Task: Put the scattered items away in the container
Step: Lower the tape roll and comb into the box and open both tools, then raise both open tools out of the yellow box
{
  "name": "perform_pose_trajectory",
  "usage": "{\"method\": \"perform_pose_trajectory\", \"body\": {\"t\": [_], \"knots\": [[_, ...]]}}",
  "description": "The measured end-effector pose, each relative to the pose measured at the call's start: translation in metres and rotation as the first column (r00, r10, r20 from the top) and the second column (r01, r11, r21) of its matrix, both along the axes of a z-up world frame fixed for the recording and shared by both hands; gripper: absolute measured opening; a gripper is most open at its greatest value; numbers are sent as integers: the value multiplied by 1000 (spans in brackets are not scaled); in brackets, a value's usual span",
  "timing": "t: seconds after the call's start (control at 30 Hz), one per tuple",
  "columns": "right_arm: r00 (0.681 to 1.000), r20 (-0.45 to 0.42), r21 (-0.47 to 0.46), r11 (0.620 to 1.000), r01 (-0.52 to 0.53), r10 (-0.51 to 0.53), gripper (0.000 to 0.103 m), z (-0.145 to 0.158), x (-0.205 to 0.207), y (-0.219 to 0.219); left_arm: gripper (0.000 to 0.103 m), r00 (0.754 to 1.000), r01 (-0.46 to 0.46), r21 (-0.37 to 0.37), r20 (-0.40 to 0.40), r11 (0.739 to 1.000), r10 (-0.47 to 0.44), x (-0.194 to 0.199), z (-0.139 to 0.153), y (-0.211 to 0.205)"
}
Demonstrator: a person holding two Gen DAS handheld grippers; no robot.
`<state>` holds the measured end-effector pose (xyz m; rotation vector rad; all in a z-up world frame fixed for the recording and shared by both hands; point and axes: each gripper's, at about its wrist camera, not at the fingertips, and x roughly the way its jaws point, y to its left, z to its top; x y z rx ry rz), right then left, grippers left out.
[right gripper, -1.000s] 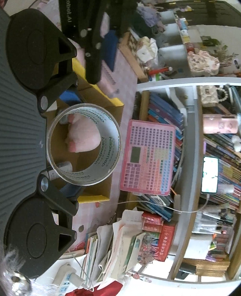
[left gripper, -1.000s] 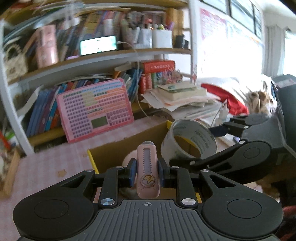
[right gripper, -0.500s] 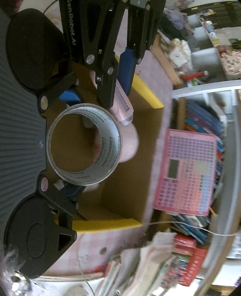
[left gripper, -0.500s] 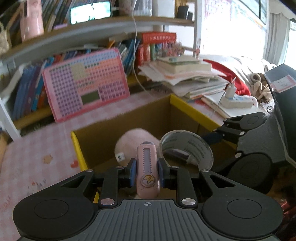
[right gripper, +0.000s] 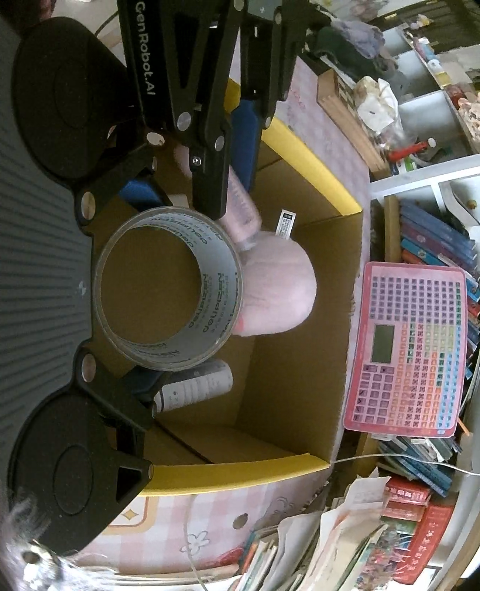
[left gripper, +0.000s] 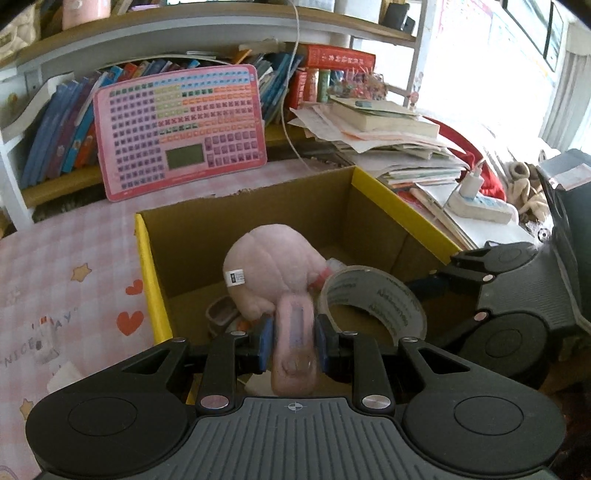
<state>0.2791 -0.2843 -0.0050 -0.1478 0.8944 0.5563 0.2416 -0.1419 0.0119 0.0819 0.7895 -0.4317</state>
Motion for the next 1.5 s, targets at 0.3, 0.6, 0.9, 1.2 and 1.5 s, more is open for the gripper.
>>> {"method": "perform_pose_trajectory", "body": {"t": [0.3,0.6,0.9,1.2,1.5], "knots": [[999,28,38,999,24,-25,87,10,-12,-5,64,996,-73,-24,55,997,74,-17,15,8],[984,123,90,989,119,-129,90,29,-39,-17,87,977,-162,-59,129,985,168,-48,34,22],[958,190,92,975,203,-217,91,40,-79,-19,92,966,-184,-106,163,977,200,-79,35,35],[936,189,83,955,286,-297,94,41,-114,-8,92,974,-128,-79,176,989,141,-105,33,51],[933,180,57,951,305,-311,96,40,-155,27,94,979,-122,-68,158,990,131,-134,35,87]]}}
